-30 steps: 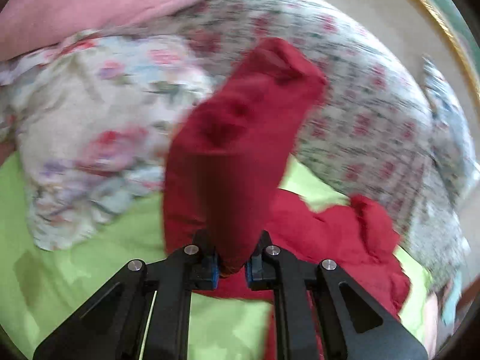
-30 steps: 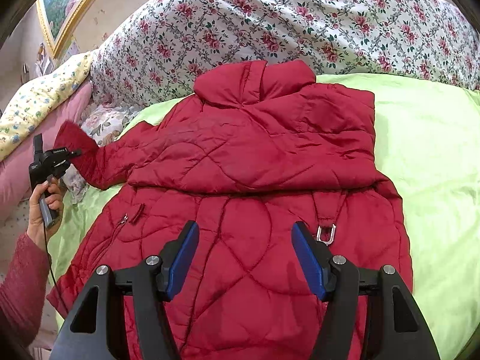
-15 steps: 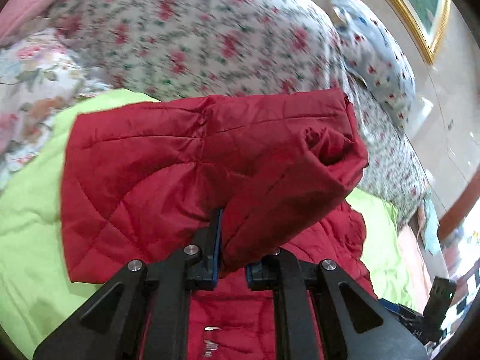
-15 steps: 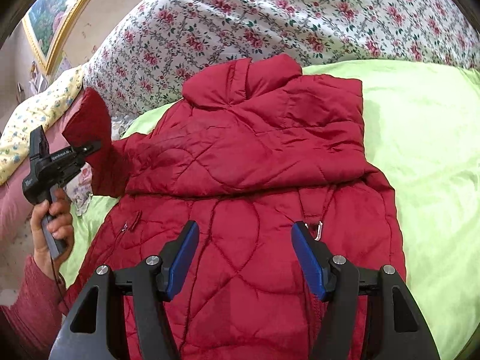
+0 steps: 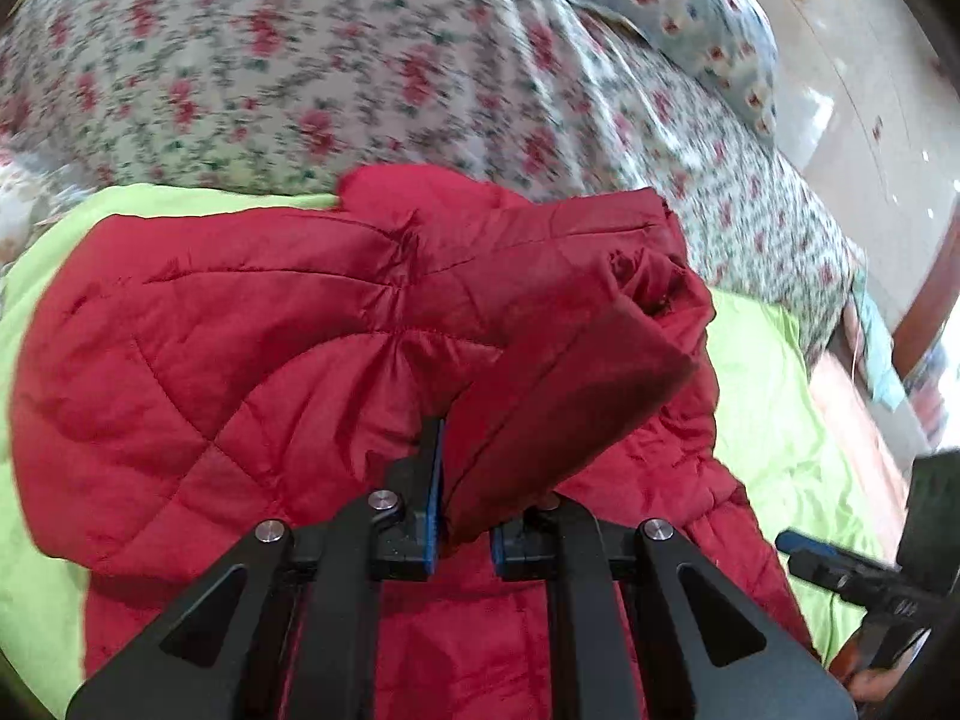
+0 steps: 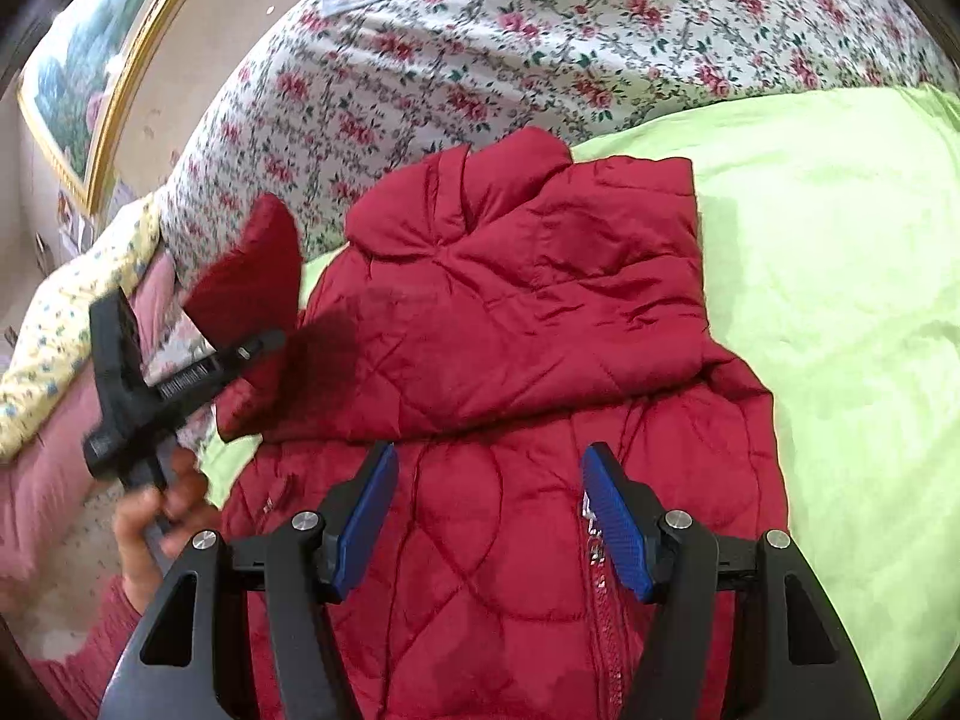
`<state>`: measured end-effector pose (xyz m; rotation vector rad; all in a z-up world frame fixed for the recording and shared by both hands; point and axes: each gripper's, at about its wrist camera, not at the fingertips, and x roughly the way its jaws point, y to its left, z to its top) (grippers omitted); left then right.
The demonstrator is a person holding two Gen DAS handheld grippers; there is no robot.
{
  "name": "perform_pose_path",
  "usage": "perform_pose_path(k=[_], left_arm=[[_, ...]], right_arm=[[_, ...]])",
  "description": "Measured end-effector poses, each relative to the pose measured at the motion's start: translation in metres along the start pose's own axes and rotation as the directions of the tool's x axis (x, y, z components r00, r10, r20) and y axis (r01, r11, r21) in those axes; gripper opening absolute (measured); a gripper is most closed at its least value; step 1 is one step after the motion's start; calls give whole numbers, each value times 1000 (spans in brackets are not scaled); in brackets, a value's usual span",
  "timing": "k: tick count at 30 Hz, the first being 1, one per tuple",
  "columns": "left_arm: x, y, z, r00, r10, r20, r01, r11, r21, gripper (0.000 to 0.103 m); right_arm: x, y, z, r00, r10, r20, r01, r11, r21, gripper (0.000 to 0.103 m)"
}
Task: Fold large clothes
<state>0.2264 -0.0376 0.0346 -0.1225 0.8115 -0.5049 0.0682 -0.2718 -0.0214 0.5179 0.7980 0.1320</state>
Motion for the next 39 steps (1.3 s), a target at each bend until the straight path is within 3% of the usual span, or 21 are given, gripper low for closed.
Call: perform_pose_path(k=[8, 18, 21, 22, 25, 29, 34, 39], left_arm=[[33, -42, -21, 998, -13, -60, 17, 997, 76, 10], [53, -74, -35, 995, 15, -102, 2, 987, 160, 10], [55, -76, -37, 994, 20, -108, -2, 986, 169, 10], [55, -76, -37, 994, 18, -111, 1, 986, 169, 10], [56, -74, -37, 990, 17, -137, 6, 987, 162, 15], [43, -65, -41, 985, -67, -161, 87, 989, 116, 37], [16, -46, -45, 981, -124, -151, 136, 988, 69, 39], [-8, -18, -25, 994, -75, -80, 79, 996, 46, 39]], right_arm=[[5, -16, 20, 998, 44, 54, -49, 994, 95, 67], [48, -29, 59, 983, 162, 82, -176, 960, 220, 67], [67, -33, 64, 981, 187, 57, -196, 945, 263, 64], [72, -34, 65, 979, 199, 50, -205, 940, 274, 58], [85, -32, 63, 976, 218, 20, -214, 935, 284, 16], [81, -25, 62, 985, 171, 25, -172, 955, 240, 9], [71, -28, 68, 991, 126, 47, -133, 971, 199, 8], [62, -27, 75, 998, 35, 59, -42, 991, 123, 7]])
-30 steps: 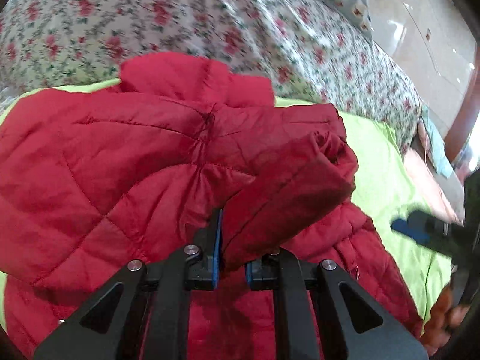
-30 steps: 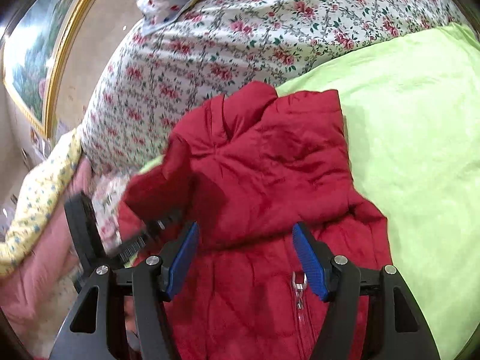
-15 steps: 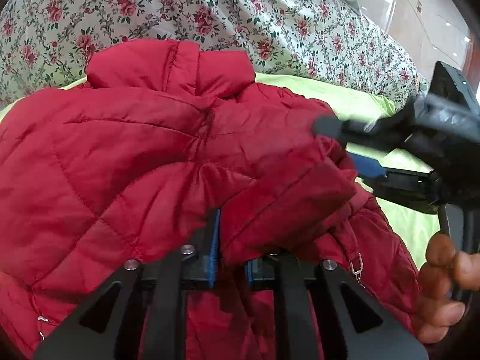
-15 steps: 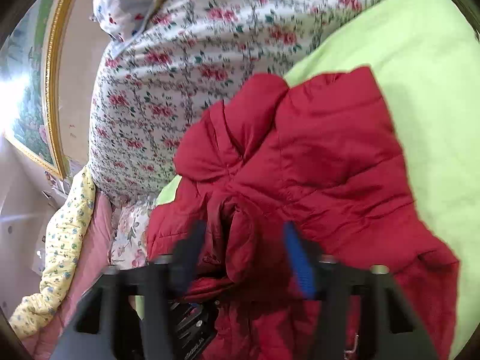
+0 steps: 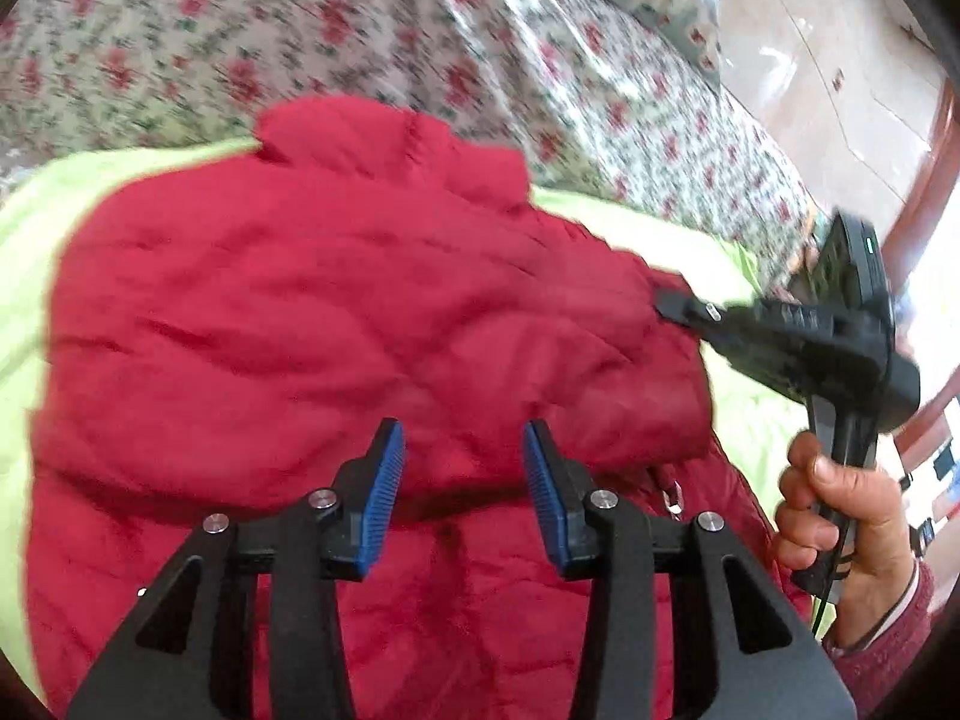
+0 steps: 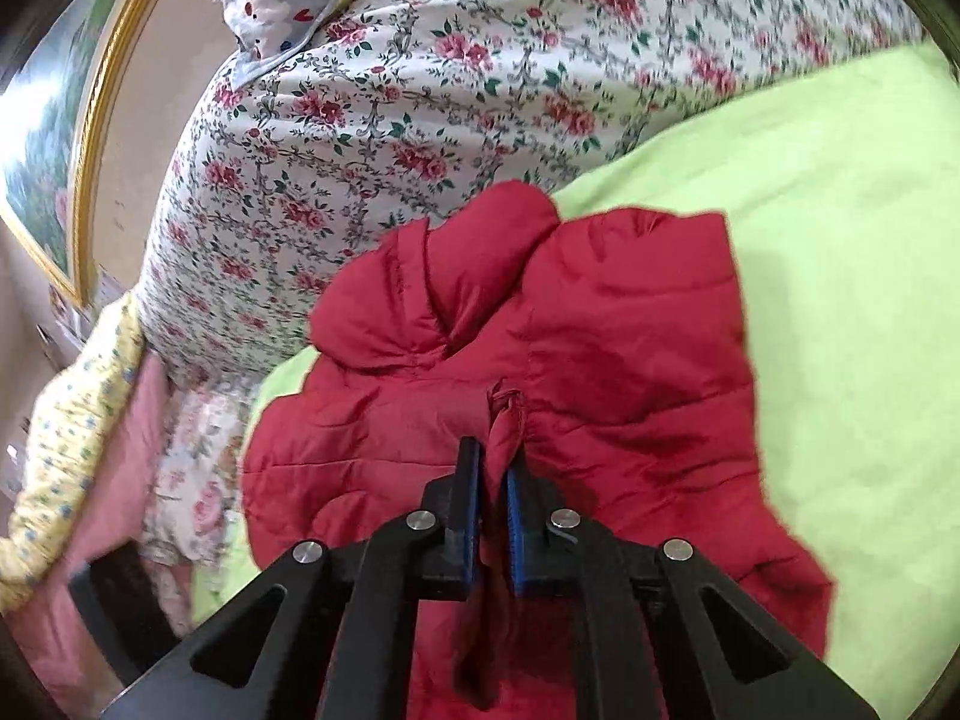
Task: Fold large clothes
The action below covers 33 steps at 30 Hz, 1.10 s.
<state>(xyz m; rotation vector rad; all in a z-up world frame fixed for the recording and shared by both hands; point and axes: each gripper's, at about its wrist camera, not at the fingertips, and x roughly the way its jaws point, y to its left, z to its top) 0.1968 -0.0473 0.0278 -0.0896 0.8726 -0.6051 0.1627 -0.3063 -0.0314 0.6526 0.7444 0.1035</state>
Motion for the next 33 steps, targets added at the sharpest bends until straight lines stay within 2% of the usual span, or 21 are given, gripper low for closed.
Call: perform_pose_path(k=[6, 12, 14, 16, 21, 23, 25, 26, 28, 29, 33], left_arm=[[-7, 57, 27, 994, 100, 41, -95, 990, -104, 39], [28, 105, 24, 995, 86, -54, -95, 975, -203, 39], [33, 110, 20, 995, 76, -65, -89, 973, -213, 39], [36, 109, 17, 995, 78, -66, -90, 971, -220, 39], [36, 102, 21, 991, 114, -67, -125, 971, -203, 39], [37, 100, 22, 989, 129, -69, -140, 971, -194, 39], [38, 100, 21, 988, 141, -70, -152, 970, -190, 39], [37, 101, 21, 987, 145, -72, -156, 970, -188, 39], [39, 100, 22, 986, 151, -75, -163, 969, -183, 39], [39, 100, 22, 985, 153, -76, -165, 970, -180, 39], [37, 99, 20, 985, 156, -80, -167, 974, -156, 39]], right_arm=[[-3, -10, 4, 998, -64, 20, 64, 997, -42, 7], [12, -18, -2, 992, -123, 13, 124, 991, -56, 8], [12, -15, -3, 991, -132, 17, 133, 989, -57, 15], [6, -8, -3, 988, -150, 38, 152, 986, -75, 17], [-27, 29, -5, 963, -199, 183, 227, 963, -147, 28], [-33, 47, -11, 953, -210, 218, 253, 948, -192, 48], [-31, 65, -21, 948, -207, 241, 268, 929, -255, 50], [-24, 72, -25, 955, -193, 224, 253, 925, -282, 50], [1, 85, -36, 978, -172, 121, 205, 914, -351, 48], [13, 87, -41, 980, -179, 85, 197, 907, -373, 48], [51, 74, -55, 963, -270, 20, 254, 879, -404, 45]])
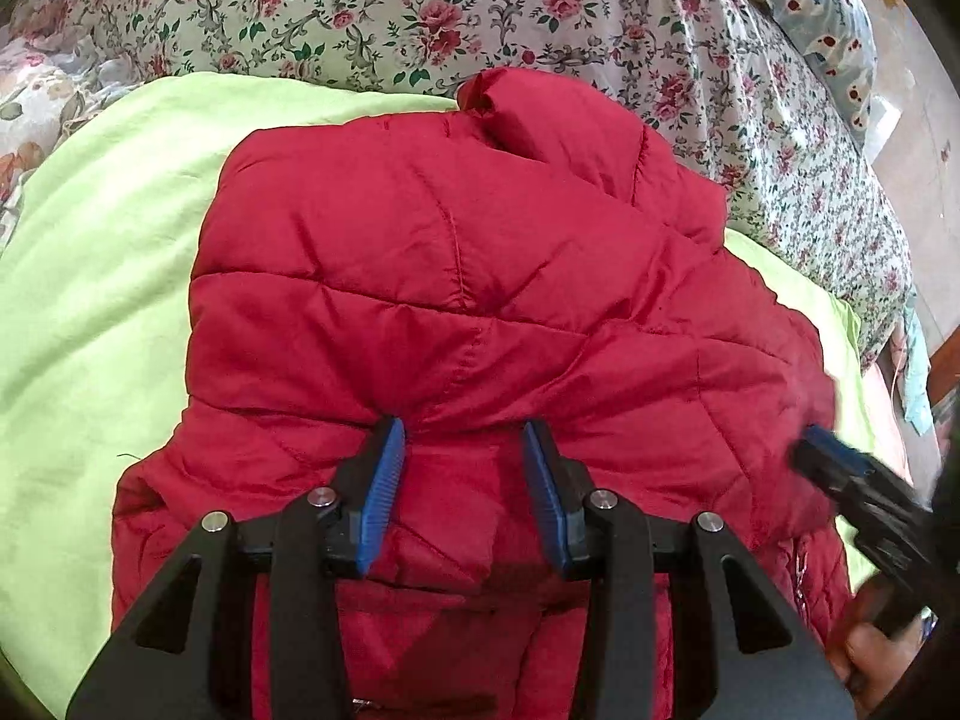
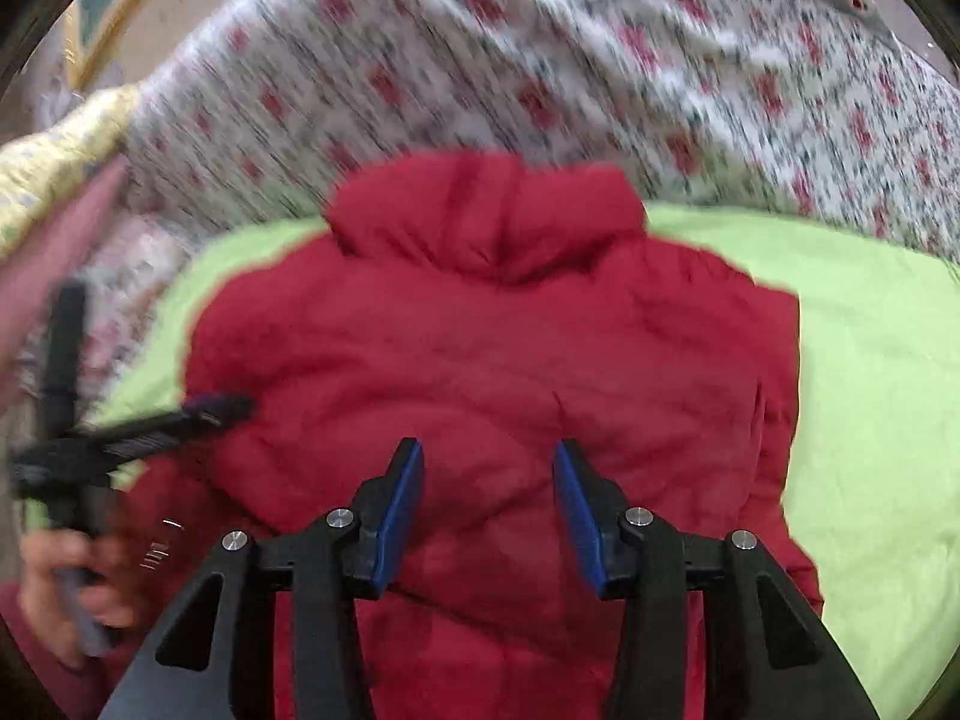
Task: Fold large clothes
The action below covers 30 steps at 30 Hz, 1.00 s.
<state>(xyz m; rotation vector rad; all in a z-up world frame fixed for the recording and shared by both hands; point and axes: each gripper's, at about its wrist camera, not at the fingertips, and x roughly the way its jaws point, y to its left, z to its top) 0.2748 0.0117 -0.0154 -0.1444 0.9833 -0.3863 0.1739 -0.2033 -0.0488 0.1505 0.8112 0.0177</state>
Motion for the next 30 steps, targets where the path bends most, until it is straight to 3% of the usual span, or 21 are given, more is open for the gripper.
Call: perform_pose_path(k=[4, 10, 16, 30], left_arm=[[-12, -2, -4, 1000, 3, 17, -4, 1000, 26, 39], [-34, 0, -1, 995, 10, 103, -13, 999, 31, 39], [0, 9, -2, 999, 43, 3, -43, 999, 34, 39], [15, 14, -6, 999, 45, -17, -44, 998, 34, 37]], right_arm=[[24, -25, -9, 998, -35, -51, 38, 997, 61, 45], [27, -38, -11, 998, -37, -43, 41, 994, 99, 45], [30, -36, -13, 998, -33, -49, 38, 994, 99, 47], [47, -38, -18, 996, -17, -88, 25, 996, 89, 46]])
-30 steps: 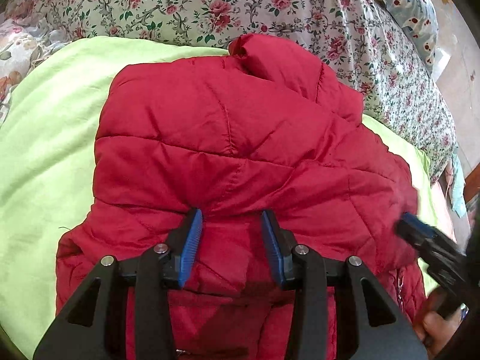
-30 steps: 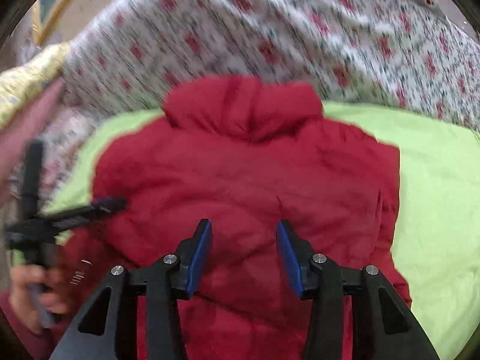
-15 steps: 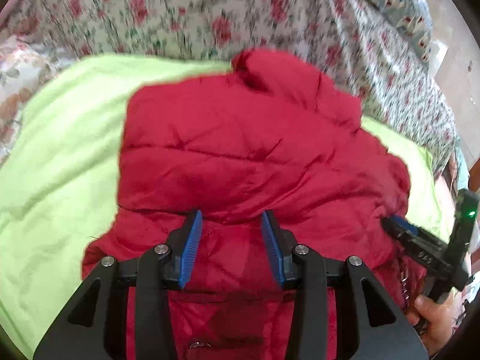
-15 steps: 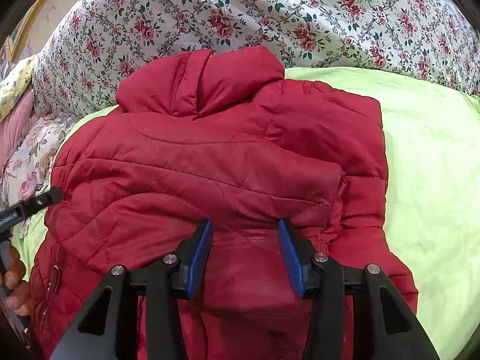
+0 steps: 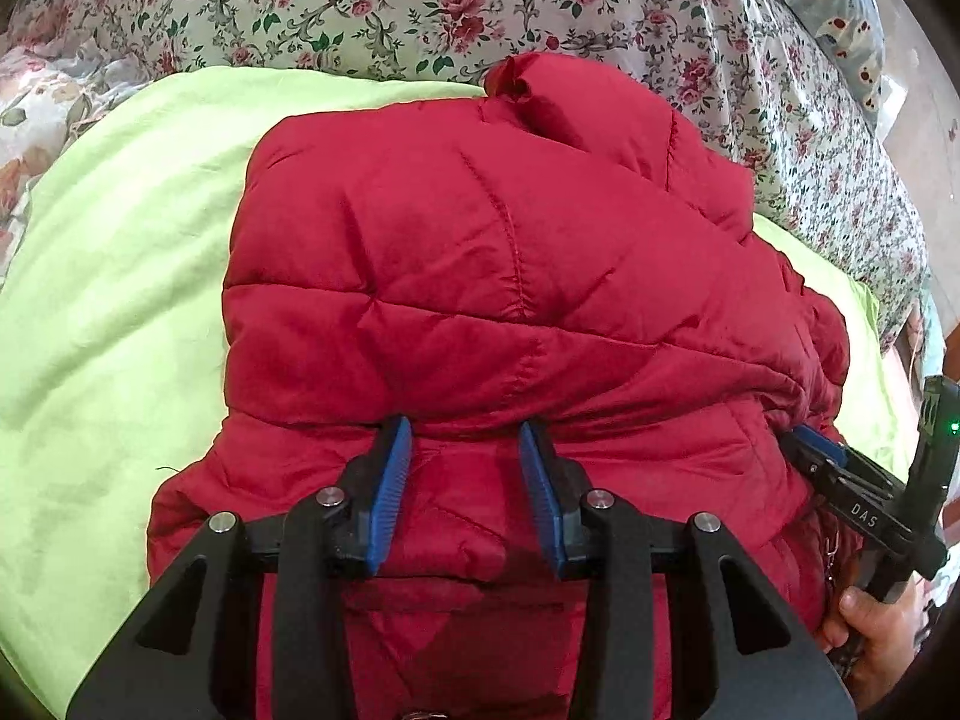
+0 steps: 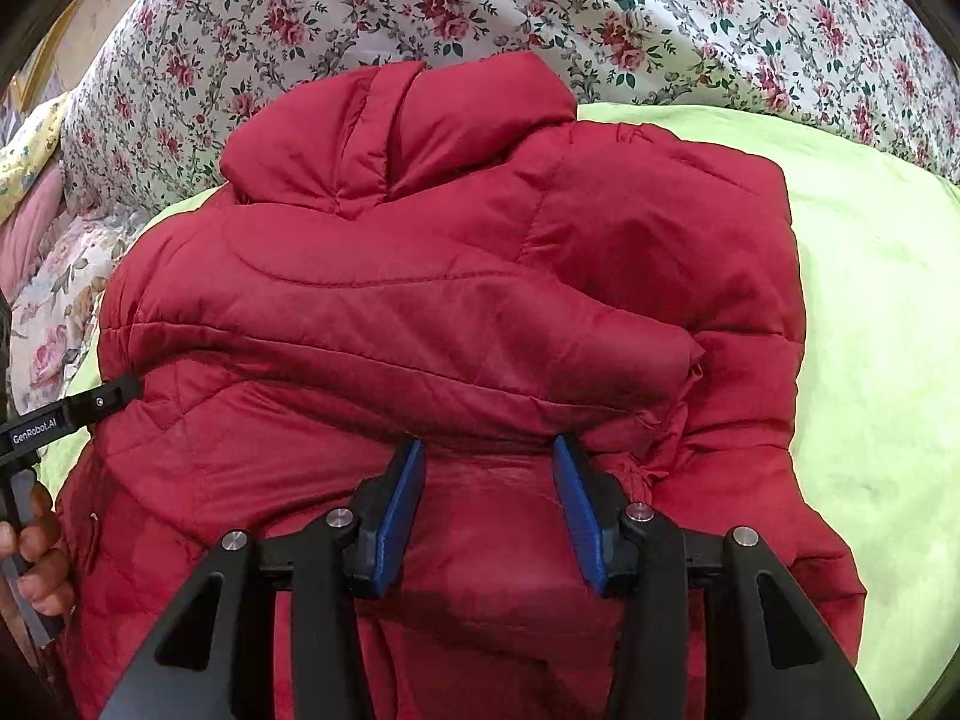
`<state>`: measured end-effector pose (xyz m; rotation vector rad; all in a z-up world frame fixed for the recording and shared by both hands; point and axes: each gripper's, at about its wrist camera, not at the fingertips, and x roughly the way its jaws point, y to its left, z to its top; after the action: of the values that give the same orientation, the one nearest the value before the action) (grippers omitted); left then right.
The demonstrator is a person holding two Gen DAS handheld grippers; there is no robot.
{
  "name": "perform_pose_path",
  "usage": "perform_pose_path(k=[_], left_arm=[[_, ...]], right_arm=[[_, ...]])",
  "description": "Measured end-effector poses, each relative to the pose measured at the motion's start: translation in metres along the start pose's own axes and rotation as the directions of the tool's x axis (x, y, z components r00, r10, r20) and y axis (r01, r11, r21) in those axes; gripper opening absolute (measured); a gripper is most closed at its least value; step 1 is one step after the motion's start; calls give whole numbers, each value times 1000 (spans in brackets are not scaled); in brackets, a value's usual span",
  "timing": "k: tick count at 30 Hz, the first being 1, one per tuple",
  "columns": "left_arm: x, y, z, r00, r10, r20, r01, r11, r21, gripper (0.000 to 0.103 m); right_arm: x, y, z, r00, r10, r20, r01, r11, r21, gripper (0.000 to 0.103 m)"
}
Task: Fold large clothes
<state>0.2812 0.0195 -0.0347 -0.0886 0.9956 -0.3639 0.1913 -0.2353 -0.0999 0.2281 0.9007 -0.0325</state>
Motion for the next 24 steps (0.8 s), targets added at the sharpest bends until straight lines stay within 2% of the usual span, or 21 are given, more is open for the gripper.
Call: perform_pose_path(k=[6, 11, 15, 18, 24], left_arm=[[-19, 0, -4, 1000, 10, -8, -10, 1000, 26, 38], [-45, 9, -15, 997, 64, 31, -65, 998, 23, 48], [-60, 22, -26, 998, 49, 32, -48, 999, -23, 48], [-69, 25, -37, 998, 51, 31, -50, 998, -41, 48], [-85, 33, -55, 999, 35, -4, -35, 996, -76, 48]], right_arm=[[-1, 0, -1, 1000, 9, -2, -9, 1000, 9, 46], [-19, -1, 0, 999, 36, -3, -36, 998, 46, 48], [-47, -3, -6, 999, 41, 14, -42, 997, 59, 48], [-67, -8, -14, 999, 47, 21, -48, 996, 77, 53], [-91, -17, -33, 997, 83, -4, -82, 990, 115, 55]])
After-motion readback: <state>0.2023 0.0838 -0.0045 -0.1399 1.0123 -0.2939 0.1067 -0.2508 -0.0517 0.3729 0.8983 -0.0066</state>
